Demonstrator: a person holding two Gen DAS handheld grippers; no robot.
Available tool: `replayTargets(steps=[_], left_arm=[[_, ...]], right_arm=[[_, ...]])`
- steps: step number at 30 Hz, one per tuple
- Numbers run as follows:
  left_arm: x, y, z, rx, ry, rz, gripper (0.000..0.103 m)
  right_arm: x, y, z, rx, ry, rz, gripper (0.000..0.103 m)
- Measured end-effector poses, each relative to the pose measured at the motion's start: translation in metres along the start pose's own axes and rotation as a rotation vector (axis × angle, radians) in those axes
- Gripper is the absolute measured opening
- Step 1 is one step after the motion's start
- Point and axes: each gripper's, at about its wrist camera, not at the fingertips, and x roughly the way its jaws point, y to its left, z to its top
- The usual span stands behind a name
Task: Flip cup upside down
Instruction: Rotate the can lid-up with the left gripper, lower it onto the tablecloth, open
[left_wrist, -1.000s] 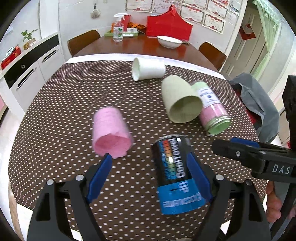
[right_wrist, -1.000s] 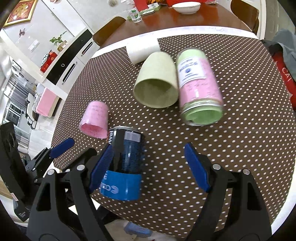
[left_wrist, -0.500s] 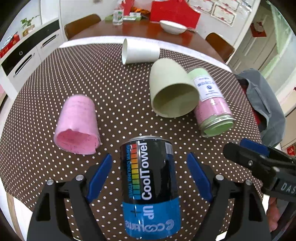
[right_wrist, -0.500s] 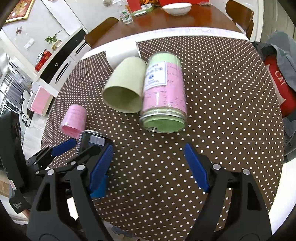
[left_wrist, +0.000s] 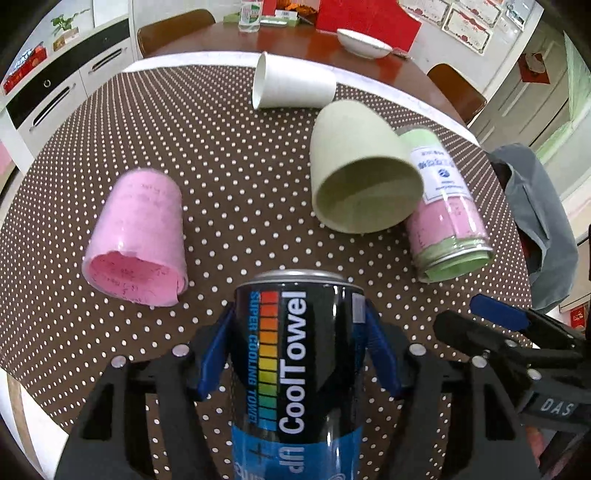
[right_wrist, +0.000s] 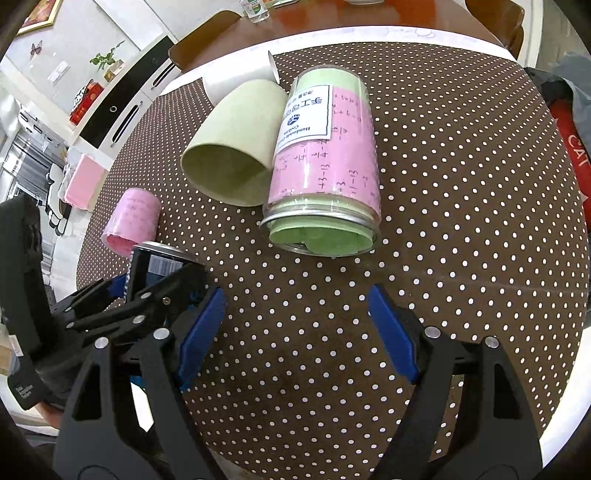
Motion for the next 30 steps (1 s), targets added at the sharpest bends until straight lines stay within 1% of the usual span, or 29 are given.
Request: replayTargets(steps=[4,11,16,22,26,30], left_arm=[[-0.010,-0.006,0.002,0.019,-0.040,0.009,0.066],[-0.036,-0.015,0.008,0.039,-0.132,0.016,0.066],[-0.055,-0.018,0.013,0.053,-0.208,0.055,0.066],[-0.063,-0.020,0.016,0.057,-0.243,0.063,0.066],[-0.065,-0.023,0.012,0.069,-0.288,0.119,0.066],[-0.057,-0.016,0.006,0.051,-0.266,0.114,0.066]], right_arm=[[-0.005,-0.001,0.004,-0.010,-0.018,0.004,0.078],[-0.022,-0.002,0.009,-0.023,-0.076,-0.006,0.078],[-0.031,-0.001,0.011,-0.031,-0.103,-0.002,0.078],[-0.033,0.003,0.012,-0.043,-0.115,-0.003,0.078],[-0.032,0.005,0.010,-0.046,-0.119,-0.003,0.078],[-0.031,0.007,0.008,-0.047,-0.116,-0.002,0.078]])
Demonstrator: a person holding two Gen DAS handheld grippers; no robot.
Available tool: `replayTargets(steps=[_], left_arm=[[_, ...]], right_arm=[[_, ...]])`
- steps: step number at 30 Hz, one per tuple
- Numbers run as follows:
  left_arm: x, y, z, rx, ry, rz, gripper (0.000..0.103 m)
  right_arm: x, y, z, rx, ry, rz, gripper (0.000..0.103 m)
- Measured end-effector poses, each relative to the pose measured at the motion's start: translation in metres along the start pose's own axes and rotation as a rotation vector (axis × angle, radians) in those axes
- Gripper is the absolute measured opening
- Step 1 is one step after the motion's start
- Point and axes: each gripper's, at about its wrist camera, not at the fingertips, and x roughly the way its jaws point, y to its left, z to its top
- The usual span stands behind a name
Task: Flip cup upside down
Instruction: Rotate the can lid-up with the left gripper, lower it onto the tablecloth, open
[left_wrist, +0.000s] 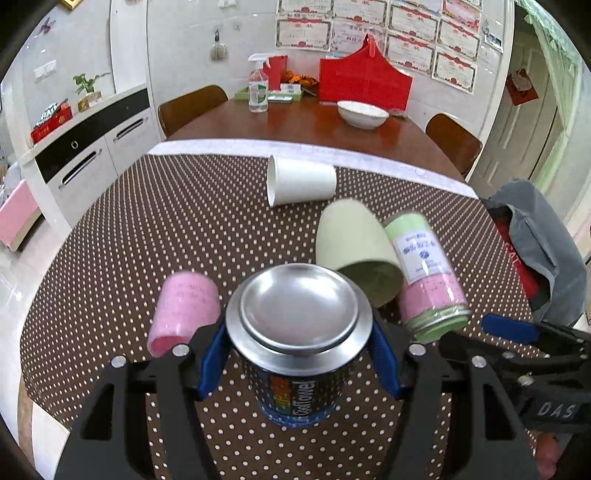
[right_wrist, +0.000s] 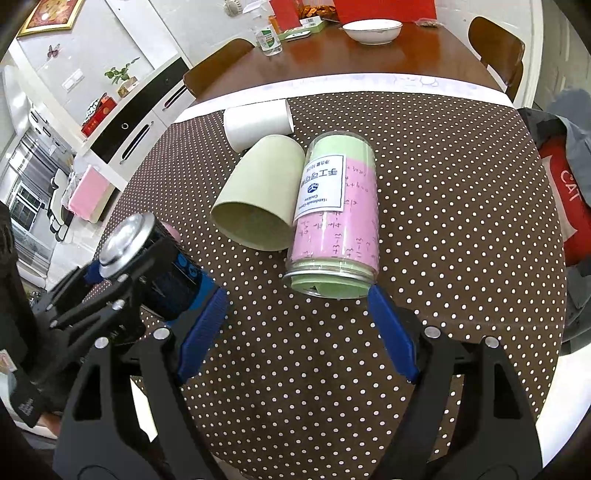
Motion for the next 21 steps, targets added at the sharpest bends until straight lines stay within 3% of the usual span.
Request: replayTargets(steps=[21], left_arm=[[-0.011,0.001,-0.024,0.012,0.013,-0.022,0.067]], right_arm=[[-0.004,0.003,-0.021,0.003,0.009,0.003,0.078]])
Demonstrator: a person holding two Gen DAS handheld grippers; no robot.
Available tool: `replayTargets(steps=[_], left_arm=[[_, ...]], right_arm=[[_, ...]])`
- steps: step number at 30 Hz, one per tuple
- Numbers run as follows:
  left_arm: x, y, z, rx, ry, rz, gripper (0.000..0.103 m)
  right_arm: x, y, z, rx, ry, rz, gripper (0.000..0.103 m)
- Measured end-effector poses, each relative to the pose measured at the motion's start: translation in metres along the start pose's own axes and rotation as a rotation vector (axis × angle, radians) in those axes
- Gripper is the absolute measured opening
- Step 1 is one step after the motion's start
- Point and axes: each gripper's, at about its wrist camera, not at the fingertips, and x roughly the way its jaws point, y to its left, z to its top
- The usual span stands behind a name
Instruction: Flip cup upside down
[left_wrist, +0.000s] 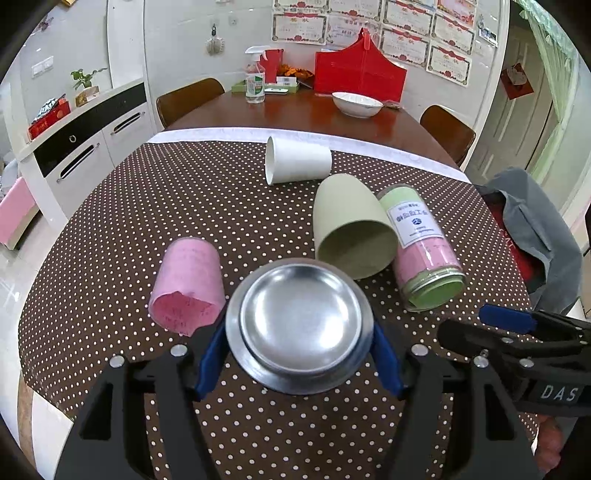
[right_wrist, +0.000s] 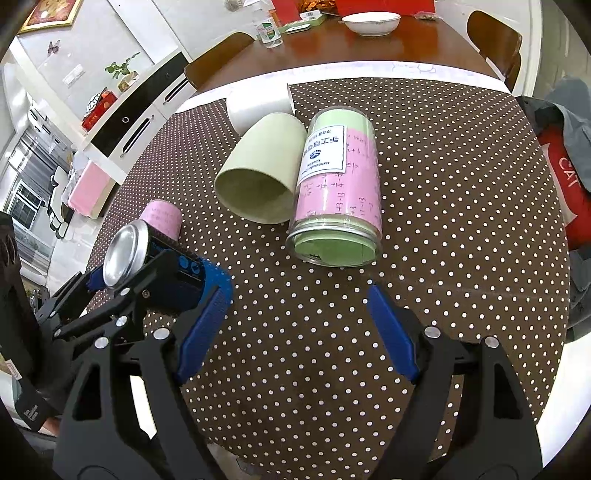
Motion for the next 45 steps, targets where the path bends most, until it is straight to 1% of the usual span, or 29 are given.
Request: replayTargets(steps=[12,16,18,26,31,41,45], left_arm=[[-0.002,0.000,0.004,-0.028,0.018,-0.015,0.068],[-0.012,0.001,0.007,-0.021,-0.032,-0.010,0.068],[-0.019,0.001,0.009,-0.018,-0.065,-0.008,0.071],[-0.043,-0.001,0.007,-0.006,-0.120,0.008,0.071],[-0.063,-0.003,0.000,0.007,-0.158,0.017,0.071],[-0.110,-0.006,-0.022,0.016,-0.258,0.022,0.071],[-0.127,-0.006,-0.032,0.011,-0.296,0.027,0.071]], right_arm=[[-0.013,0.004,-0.003,-0.023,-0.022,0.011,0.078],[-0.016,0.006,-0.006,-0.026,-0.029,0.015,0.078],[-0.019,0.006,-0.007,-0.024,-0.035,0.018,0.078],[-0.042,0.015,-0.010,-0.047,-0.094,0.040,0.078],[-0.054,0.023,-0.017,-0.067,-0.130,0.047,0.078],[-0.095,0.043,-0.039,-0.159,-0.255,0.048,0.078],[-0.106,0.048,-0.051,-0.199,-0.291,0.048,0.078]])
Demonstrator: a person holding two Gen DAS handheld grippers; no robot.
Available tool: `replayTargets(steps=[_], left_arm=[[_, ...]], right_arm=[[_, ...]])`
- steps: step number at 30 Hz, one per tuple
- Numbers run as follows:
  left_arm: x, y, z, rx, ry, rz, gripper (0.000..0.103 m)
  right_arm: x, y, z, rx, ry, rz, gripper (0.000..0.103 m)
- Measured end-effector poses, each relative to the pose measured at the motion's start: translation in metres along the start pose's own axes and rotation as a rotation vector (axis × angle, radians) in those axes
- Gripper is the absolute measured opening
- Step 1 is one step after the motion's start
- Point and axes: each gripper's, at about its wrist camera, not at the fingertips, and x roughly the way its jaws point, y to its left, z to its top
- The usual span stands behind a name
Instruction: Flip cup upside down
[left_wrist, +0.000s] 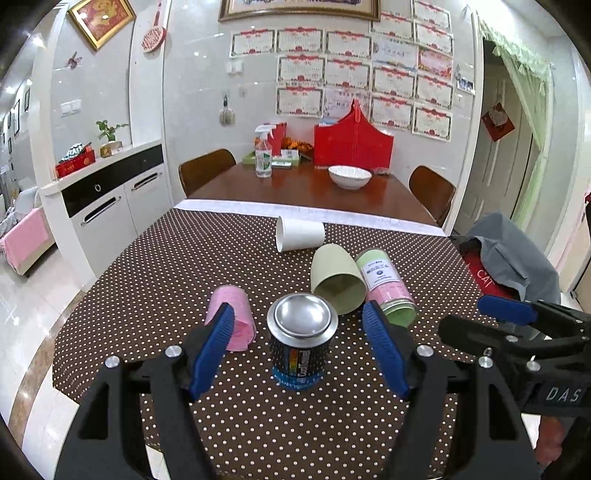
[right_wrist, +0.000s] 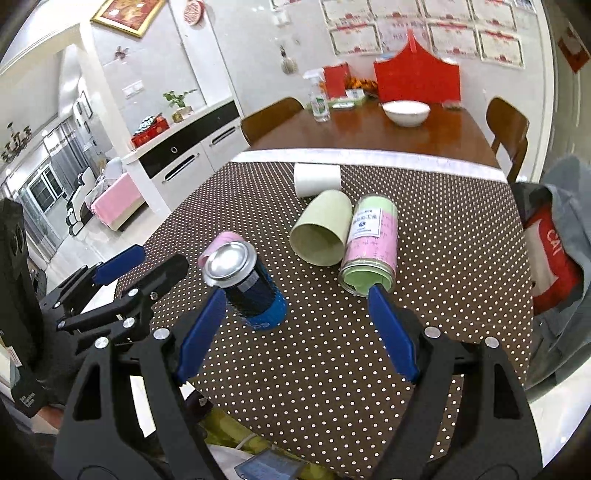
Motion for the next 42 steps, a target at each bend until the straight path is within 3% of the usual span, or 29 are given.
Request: replayTargets(steps=[26,42], left_arm=[[-0.095,-0.016,-0.022,0.000,-0.186,0.033,0.073],[-0.108,-0.022,-0.031,0.003,-0.214,0.047,0.073]], right_arm=[[-0.065,0.020,-0.035,-0.160,-0.253,0.028,0.078],[-0.077,0.020,-0.049,-0.170,-0.288,0.008,0.078]])
